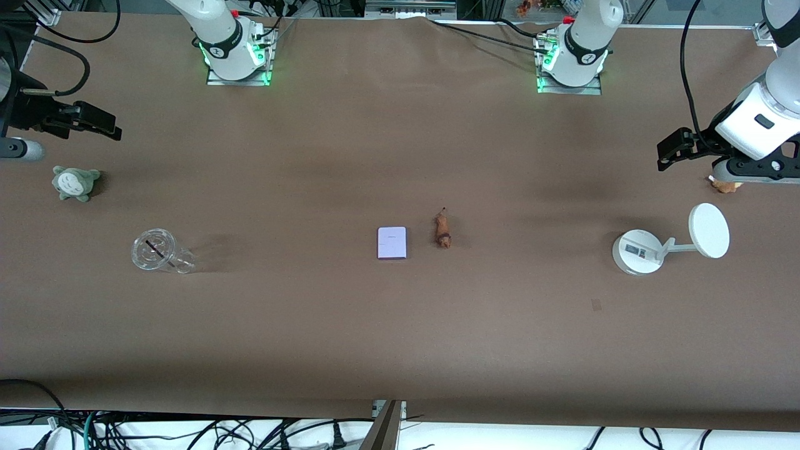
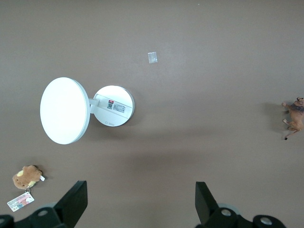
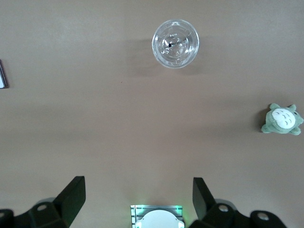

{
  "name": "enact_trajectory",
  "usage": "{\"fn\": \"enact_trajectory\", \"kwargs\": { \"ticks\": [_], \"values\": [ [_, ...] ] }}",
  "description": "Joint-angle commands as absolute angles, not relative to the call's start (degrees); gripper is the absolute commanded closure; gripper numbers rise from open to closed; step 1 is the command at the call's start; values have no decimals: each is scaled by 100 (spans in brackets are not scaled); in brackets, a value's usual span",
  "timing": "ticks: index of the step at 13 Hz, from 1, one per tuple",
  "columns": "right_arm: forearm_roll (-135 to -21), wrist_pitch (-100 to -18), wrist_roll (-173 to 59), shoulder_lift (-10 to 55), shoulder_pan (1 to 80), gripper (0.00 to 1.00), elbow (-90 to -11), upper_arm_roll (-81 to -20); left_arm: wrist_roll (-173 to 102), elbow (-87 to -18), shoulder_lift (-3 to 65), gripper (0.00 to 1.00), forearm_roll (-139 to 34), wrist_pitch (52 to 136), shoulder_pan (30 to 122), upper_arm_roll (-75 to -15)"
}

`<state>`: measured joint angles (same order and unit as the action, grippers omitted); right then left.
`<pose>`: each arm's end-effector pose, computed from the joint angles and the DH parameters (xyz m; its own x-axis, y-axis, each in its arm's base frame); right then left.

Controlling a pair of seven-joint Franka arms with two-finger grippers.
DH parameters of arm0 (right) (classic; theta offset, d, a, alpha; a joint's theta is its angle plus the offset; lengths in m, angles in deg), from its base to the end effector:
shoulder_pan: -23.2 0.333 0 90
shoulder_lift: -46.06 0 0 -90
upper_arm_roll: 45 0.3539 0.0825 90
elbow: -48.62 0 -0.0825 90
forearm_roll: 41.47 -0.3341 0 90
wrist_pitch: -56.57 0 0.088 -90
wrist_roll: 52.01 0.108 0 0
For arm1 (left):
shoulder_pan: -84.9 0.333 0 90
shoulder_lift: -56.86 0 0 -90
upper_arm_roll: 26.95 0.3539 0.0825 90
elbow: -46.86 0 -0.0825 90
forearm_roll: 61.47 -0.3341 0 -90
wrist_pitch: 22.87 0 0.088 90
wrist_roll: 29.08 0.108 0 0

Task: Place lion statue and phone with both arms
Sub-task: 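Reach the left gripper toward the brown lion statue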

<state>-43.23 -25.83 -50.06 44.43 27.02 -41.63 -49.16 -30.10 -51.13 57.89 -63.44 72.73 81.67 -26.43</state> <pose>0.4982 0.0013 0.6350 0.9856 -0.0361 -0.1655 -0.0405 -0.9989 -0.0230 0.5028 -0.0203 0.6197 0.9992 -0.0328 -0.0232 -0.0336 -0.9988 -0.0344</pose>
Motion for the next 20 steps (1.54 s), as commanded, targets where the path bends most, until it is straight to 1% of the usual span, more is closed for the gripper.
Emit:
{"fn": "enact_trajectory", "kwargs": {
  "ticks": [1, 5, 11, 15, 16, 17, 20],
  "values": [
    [-4270, -2683, -5042, 4413, 2610, 0, -4199, -4781, -3040, -5166, 5845, 0, -6218, 7320, 8147, -2625],
    [-4253, -2631, -5008, 4246, 2707, 0, -4102, -4773, -3040, -5166, 5853, 0, -6218, 7223, 8121, -2633],
    [-4253, -2622, -4963, 4246, 2742, 0, -4102, -4773, -3040, -5254, 5827, 0, -6060, 6951, 8077, -2730],
    [-4253, -2613, -4955, 4237, 2768, 0, -4102, -4773, -3074, -5228, 5363, 0, -5868, 6889, 8077, -3203],
    [-4253, -2605, -4937, 4246, 2821, 0, -4102, -4773, -3249, -5210, 5231, 0, -5614, 7019, 8051, -3231],
    [-4244, -2587, -4937, 4237, 2830, 0, -4102, -4773, -3572, -5227, 5108, 0, -5490, 7334, 7955, -3370],
    [-4244, -2578, -4937, 4237, 2830, 0, -4111, -4773, -4760, -5236, 4537, 0, -5541, 8406, 7761, -4090]
  ]
}}
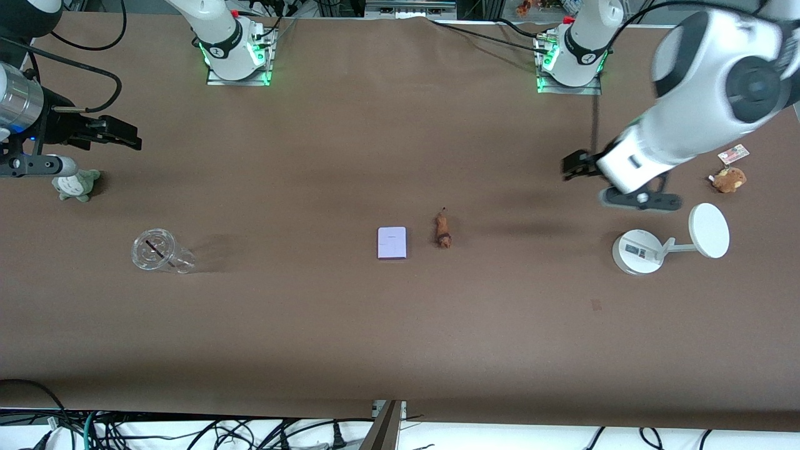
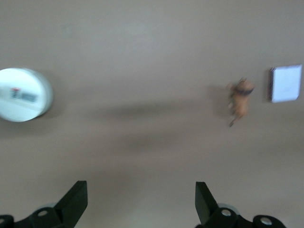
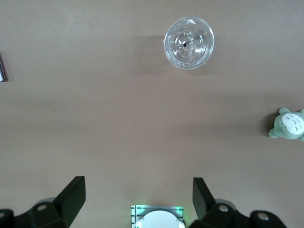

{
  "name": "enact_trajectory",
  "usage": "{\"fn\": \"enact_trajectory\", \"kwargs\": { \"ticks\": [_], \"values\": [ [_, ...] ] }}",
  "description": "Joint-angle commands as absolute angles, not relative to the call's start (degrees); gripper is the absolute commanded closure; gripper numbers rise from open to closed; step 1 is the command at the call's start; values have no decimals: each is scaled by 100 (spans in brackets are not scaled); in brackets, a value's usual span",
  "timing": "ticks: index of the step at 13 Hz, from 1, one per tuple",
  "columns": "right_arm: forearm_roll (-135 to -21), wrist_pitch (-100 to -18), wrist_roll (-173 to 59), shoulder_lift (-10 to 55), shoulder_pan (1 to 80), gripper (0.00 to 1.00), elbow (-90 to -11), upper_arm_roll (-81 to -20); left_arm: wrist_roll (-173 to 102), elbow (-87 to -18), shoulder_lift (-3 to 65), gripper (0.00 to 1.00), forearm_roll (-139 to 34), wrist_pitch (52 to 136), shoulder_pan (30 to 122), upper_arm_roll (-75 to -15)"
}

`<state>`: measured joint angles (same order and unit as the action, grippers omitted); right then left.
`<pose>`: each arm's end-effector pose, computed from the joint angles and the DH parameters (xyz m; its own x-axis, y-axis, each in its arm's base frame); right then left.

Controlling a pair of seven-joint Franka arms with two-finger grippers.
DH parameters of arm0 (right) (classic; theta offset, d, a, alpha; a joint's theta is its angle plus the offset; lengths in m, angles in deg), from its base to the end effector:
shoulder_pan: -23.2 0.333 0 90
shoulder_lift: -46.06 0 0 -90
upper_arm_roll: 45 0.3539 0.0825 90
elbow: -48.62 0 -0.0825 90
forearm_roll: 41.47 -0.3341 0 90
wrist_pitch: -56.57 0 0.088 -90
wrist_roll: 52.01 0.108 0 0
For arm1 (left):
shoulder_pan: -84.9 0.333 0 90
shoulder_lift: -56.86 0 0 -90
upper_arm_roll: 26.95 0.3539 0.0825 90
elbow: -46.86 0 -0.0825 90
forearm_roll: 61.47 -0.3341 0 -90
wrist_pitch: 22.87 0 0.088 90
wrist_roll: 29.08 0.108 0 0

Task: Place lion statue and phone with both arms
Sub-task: 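Lower the left gripper and grasp the lion statue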

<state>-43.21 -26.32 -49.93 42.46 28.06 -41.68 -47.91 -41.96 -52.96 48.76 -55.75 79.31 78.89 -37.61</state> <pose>0.5088 0.0219 0.6179 0.9815 0.0004 -0.1917 -0.0036 -0.9998 -0.0202 0.5274 -0.1605 0.5331 0.9913 -0.0454 -0.1236 -0.0336 -0.9948 0.0957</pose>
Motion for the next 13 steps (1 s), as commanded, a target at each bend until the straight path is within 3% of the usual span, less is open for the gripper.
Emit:
{"fn": "enact_trajectory", "kwargs": {
  "ticks": [1, 8, 13],
  "values": [
    [-4244, -2578, -4937, 4237, 2830, 0, -4111, -4773, -4832, -5236, 4274, 0, -5541, 8775, 7691, -4284],
    [-4244, -2569, -4937, 4237, 2830, 0, -4120, -4773, -5612, -5684, 2595, 0, -6234, 11833, 6698, -4330],
    [-4244, -2560, -4937, 4237, 2821, 0, -4120, -4773, -6860, -5658, 1829, 0, -8007, 12777, 6416, -4295]
  ]
}}
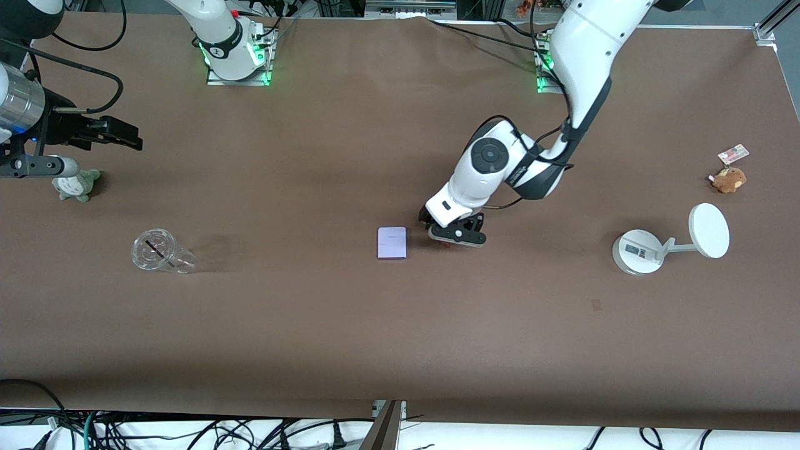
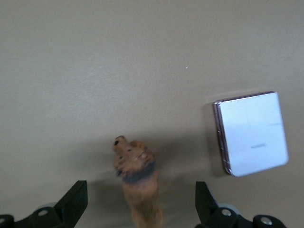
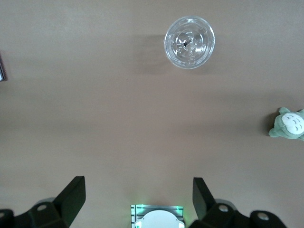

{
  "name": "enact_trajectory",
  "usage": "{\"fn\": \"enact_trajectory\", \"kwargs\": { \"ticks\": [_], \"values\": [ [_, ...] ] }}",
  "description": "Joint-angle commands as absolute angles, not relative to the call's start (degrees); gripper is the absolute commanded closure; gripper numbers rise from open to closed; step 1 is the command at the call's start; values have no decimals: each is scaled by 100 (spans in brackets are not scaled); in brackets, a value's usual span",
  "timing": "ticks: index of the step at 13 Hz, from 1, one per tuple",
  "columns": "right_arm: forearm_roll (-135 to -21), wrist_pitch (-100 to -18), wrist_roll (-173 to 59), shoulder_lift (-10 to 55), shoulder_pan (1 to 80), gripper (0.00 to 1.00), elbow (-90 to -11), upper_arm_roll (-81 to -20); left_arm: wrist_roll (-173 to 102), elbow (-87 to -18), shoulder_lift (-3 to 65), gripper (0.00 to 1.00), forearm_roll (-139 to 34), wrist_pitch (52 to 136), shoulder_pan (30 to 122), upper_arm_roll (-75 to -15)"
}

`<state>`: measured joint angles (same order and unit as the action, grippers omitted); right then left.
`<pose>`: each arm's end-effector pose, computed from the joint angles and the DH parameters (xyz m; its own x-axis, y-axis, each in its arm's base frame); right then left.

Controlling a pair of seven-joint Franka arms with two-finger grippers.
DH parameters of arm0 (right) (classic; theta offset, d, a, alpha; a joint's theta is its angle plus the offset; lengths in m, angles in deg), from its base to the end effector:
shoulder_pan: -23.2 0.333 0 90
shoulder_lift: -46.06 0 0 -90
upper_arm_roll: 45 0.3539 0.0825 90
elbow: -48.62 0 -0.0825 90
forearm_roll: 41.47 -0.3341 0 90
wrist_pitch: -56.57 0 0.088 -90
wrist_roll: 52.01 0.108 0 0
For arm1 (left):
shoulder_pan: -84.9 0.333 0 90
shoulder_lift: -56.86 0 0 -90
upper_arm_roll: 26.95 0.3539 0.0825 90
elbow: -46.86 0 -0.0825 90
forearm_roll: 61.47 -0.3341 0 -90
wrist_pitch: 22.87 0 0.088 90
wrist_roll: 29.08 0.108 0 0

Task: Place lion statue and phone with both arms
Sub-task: 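Lower the left gripper and grasp the lion statue, then carry the lion toward the lamp while the right gripper reaches the phone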

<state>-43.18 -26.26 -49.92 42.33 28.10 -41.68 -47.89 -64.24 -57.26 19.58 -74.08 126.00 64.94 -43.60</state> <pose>0.5093 0.0224 0.6166 0.9808 0.0011 -0.1949 -0.0027 -0.9998 -0.0194 0.5393 -0.3724 0.2741 0.9850 -0.1257 0.1186 -0.1401 -0.9825 0.1224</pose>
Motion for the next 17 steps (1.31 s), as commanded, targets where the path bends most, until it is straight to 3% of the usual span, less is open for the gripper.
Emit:
{"fn": "enact_trajectory", "kwargs": {
  "ticks": [1, 3, 4, 6, 9, 13, 17],
  "values": [
    [-4244, -2552, -4937, 4237, 2821, 0, -4120, -4781, -7106, -5658, 1784, 0, -8315, 12847, 6416, -4295],
    [-4244, -2560, -4937, 4237, 2821, 0, -4120, -4781, -7320, -5676, 1784, 1, -8573, 12857, 6416, -4303],
    [-4244, -2560, -4937, 4237, 2821, 0, -4120, -4781, -7329, -5667, 1793, 22, -8573, 12848, 6416, -4303],
    [-4244, -2560, -4937, 4237, 2821, 0, -4120, -4781, -7337, -5685, 1836, 51, -8573, 12839, 6424, -4321],
    [-4244, -2560, -4937, 4237, 2821, 0, -4120, -4781, -7268, -5729, 1968, 74, -8582, 12760, 6459, -4330],
    [-4244, -2569, -4937, 4237, 2821, 0, -4111, -4781, -6864, -5580, 2652, 82, -8451, 11138, 6565, -4356],
    [-4253, -2622, -4911, 4202, 3066, 0, -4102, -4772, -5744, -5448, 3198, 80, -8127, 10204, 7370, -4391]
  ]
}}
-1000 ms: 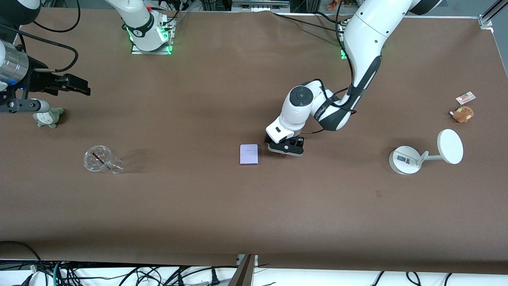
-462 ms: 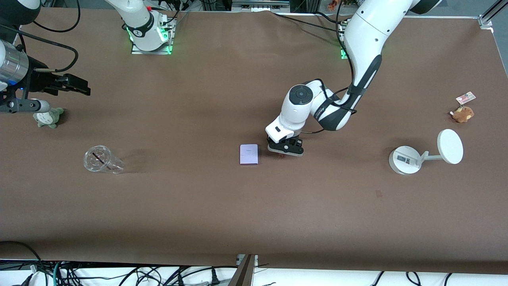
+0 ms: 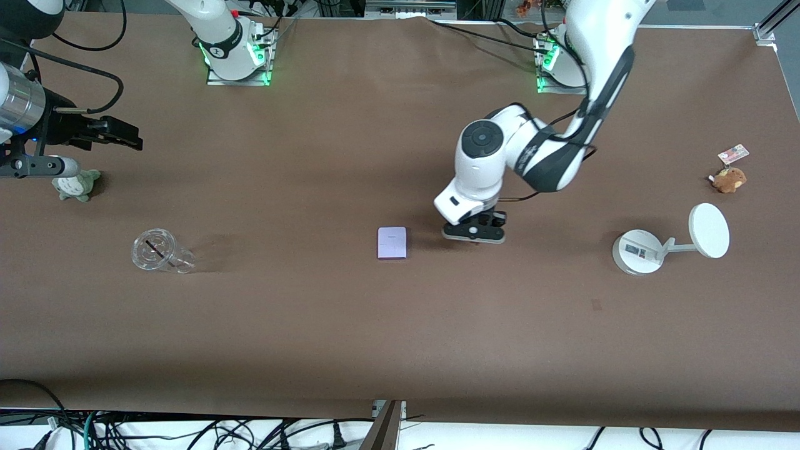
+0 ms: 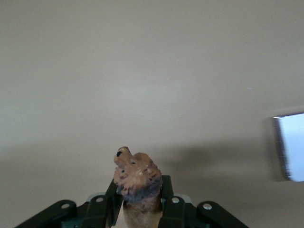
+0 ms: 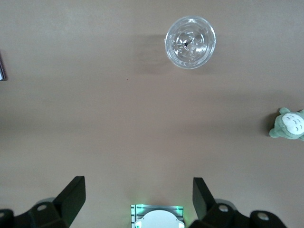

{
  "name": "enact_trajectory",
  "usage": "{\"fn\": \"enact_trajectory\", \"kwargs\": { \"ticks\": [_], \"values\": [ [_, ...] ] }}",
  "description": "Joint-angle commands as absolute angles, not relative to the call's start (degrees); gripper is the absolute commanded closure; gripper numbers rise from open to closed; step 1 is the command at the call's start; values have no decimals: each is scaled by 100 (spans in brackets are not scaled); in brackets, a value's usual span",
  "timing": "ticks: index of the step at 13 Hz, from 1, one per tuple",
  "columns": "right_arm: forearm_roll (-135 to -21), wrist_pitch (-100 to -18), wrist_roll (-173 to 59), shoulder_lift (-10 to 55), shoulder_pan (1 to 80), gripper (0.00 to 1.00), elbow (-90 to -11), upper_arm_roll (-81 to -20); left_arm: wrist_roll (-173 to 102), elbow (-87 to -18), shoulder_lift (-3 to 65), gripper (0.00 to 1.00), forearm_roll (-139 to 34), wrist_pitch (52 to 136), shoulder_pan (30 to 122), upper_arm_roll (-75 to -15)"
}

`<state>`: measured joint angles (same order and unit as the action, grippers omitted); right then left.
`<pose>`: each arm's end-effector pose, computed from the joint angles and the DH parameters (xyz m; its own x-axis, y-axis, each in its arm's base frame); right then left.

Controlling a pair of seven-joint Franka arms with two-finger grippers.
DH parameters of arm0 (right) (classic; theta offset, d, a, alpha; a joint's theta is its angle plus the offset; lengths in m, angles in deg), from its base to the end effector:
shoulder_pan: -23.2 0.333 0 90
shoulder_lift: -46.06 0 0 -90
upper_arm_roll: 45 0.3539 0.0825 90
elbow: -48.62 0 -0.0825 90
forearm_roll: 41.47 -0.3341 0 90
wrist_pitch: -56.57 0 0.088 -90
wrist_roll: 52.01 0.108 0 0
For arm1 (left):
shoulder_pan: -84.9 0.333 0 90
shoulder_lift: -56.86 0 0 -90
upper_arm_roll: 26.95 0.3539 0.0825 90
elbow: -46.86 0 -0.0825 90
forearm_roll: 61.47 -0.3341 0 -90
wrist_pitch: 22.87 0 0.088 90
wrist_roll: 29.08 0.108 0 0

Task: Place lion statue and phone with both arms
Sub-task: 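Carry the lion toward the lamp while the right gripper reaches the phone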

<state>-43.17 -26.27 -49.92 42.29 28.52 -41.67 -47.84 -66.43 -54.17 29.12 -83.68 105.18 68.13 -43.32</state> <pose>0.5093 0.0265 0.6164 0.9807 0.0092 -0.1953 0.0055 -0.9998 -0.0192 0.5527 -0.3180 0.3645 0.9847 -0.1388 0.1051 -0.1236 -0.9825 -0.1394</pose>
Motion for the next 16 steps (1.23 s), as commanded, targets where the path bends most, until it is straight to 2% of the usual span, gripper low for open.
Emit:
{"fn": "enact_trajectory", "kwargs": {
  "ticks": [1, 5, 10, 13, 16],
  "values": [
    [-4253, -2622, -4728, 4115, 3224, 0, -4085, -4773, -5068, -5447, 3312, 80, -7681, 10150, 7643, -4391],
    [-4288, -2674, -3525, 3746, 4049, 0, -3840, -4772, -3700, -5517, 3279, 80, -7070, 10105, 8717, -4391],
    [-4375, -3148, -3030, 2377, 5053, 0, -2778, -4773, -3602, -5710, 2813, 80, -7097, 10324, 9342, -4391],
    [-4911, -4024, -2740, 1769, 5220, 0, -2573, -4764, -3585, -6202, 2821, 81, -7176, 11008, 9578, -4391],
    [-4956, -5149, -2653, 1093, 5475, 0, -2573, -4764, -3286, -6291, 2804, 81, -7176, 11160, 9694, -4391]
  ]
}}
